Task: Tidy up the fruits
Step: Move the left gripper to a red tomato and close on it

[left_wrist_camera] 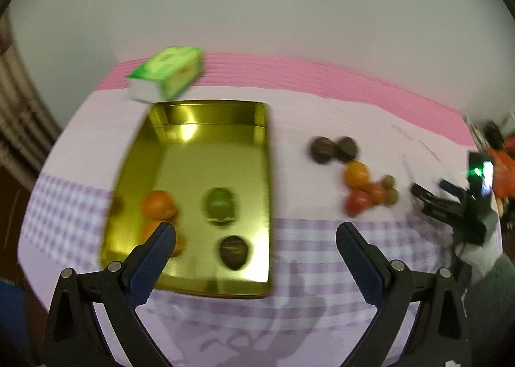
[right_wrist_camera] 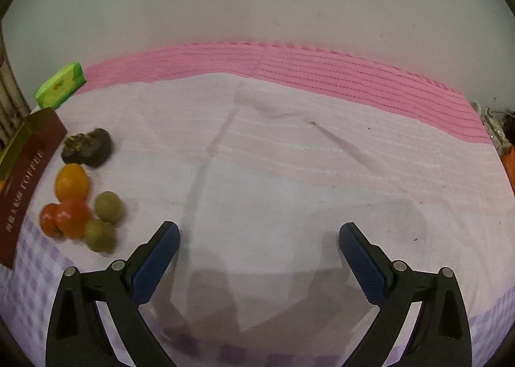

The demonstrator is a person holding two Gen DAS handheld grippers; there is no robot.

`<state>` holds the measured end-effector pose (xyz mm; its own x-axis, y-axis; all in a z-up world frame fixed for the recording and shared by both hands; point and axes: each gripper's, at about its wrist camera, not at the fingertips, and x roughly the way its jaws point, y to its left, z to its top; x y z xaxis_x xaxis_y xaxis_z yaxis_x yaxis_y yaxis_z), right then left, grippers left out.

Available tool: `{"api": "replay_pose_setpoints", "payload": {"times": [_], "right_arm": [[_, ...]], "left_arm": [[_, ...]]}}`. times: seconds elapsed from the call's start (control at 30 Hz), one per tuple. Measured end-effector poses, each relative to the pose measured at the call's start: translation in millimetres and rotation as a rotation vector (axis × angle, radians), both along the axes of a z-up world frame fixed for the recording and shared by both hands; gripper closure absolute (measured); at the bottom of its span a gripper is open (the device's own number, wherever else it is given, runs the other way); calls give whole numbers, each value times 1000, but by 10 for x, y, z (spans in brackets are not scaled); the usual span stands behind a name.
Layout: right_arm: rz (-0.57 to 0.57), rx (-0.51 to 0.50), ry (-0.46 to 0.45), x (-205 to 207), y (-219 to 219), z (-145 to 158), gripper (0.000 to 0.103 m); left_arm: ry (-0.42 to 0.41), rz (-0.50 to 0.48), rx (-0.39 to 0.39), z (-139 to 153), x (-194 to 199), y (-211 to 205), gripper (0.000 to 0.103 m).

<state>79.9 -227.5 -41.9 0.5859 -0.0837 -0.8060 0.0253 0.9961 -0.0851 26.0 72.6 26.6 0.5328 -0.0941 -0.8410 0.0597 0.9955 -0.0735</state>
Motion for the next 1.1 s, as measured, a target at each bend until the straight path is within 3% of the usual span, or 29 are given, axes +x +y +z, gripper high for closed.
{"api": "replay_pose_setpoints", "payload": {"times": [0.37, 0.83, 0.9, 1.1], "right_arm": [[69, -7, 0, 3, -96, -23, 0], [69, -7, 1, 1, -88, -21, 0], [69, -7, 1, 4, -84, -20, 0], [67, -6, 2, 6, -84, -19, 0]], "left_arm": [[55, -167, 17, -380, 223, -741, 6], [122, -235, 40, -748, 572, -1032, 33], [135, -238, 37, -784, 624, -1037, 43], [123, -272, 39, -780, 702, -1124, 44]]}}
